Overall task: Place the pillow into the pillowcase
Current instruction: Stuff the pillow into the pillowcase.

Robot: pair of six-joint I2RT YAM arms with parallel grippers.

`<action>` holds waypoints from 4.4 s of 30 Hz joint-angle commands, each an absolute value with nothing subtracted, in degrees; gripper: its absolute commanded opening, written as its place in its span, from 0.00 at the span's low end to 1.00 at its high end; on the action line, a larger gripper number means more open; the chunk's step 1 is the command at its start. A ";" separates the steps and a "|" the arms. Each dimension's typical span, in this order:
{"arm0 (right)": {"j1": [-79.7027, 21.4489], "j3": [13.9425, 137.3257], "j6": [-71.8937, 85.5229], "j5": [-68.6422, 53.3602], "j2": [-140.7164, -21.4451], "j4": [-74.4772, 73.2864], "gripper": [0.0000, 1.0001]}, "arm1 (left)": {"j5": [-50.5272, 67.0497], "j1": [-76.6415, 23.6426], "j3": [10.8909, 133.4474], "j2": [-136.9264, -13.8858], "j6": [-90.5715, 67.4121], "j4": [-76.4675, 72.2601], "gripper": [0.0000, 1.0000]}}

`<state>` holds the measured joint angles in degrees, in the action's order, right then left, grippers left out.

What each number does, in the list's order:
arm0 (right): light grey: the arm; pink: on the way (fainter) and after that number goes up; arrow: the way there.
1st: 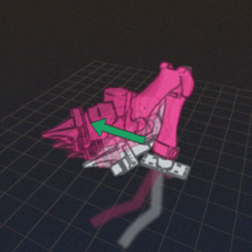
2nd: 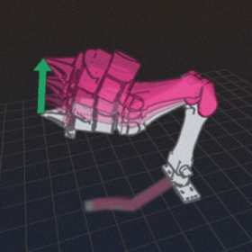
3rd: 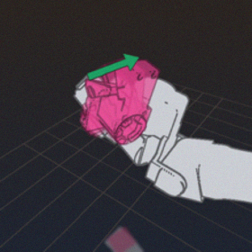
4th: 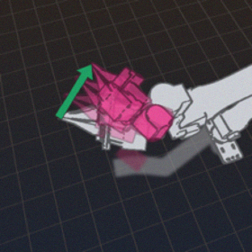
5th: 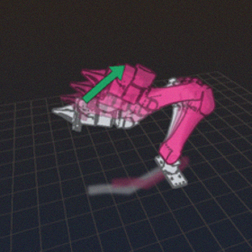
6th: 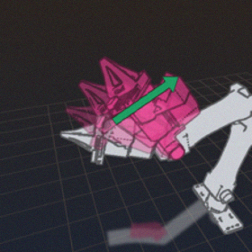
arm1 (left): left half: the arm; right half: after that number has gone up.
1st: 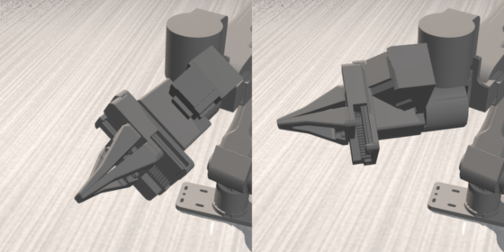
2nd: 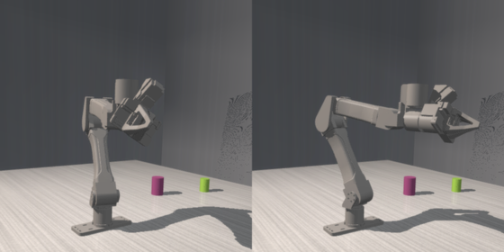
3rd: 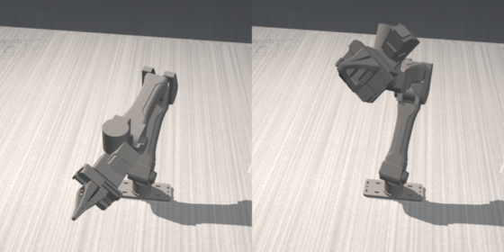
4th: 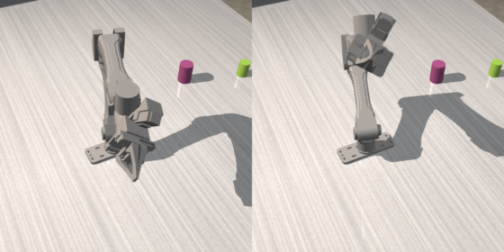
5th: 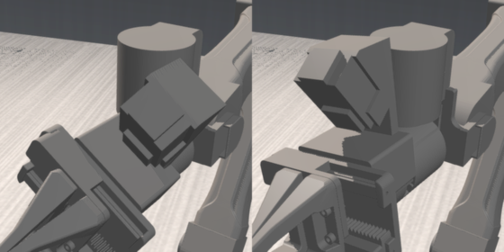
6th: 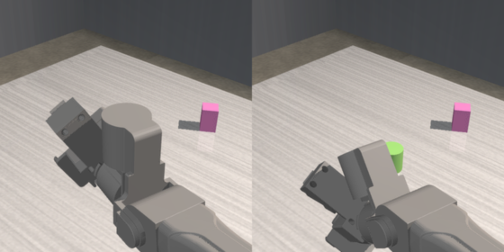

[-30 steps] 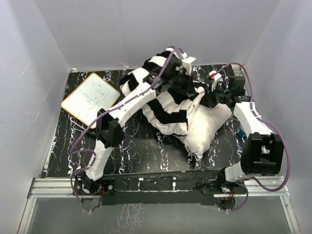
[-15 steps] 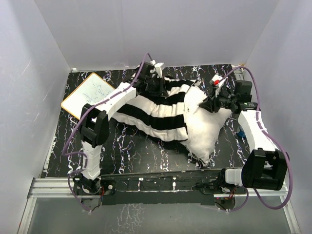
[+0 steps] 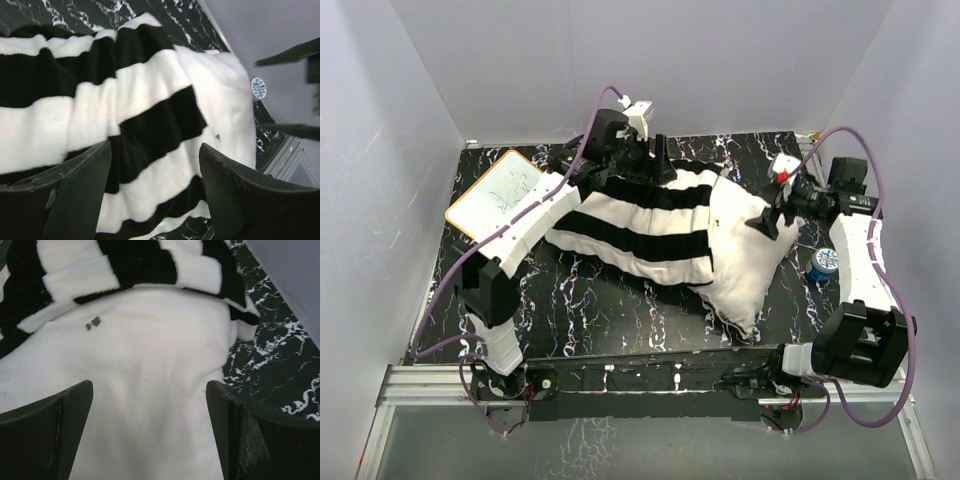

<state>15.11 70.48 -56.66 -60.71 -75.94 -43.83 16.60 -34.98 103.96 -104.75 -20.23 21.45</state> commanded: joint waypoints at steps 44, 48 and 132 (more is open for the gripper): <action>10.44 40.58 11.77 -71.03 -77.11 37.22 0.21 | 40.95 -52.59 110.51 -117.26 -65.93 -33.87 0.00; 18.12 54.73 -44.97 -77.30 -72.14 -30.14 0.71 | 40.48 -47.69 90.41 -112.23 -71.54 -46.34 0.00; 14.06 80.64 55.06 -48.81 -90.24 54.79 0.08 | 26.86 -48.71 149.54 -139.09 -71.45 -27.78 0.00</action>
<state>14.31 58.15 63.33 -49.39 -98.19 58.19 28.56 -48.64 148.18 -150.41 -76.77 -27.64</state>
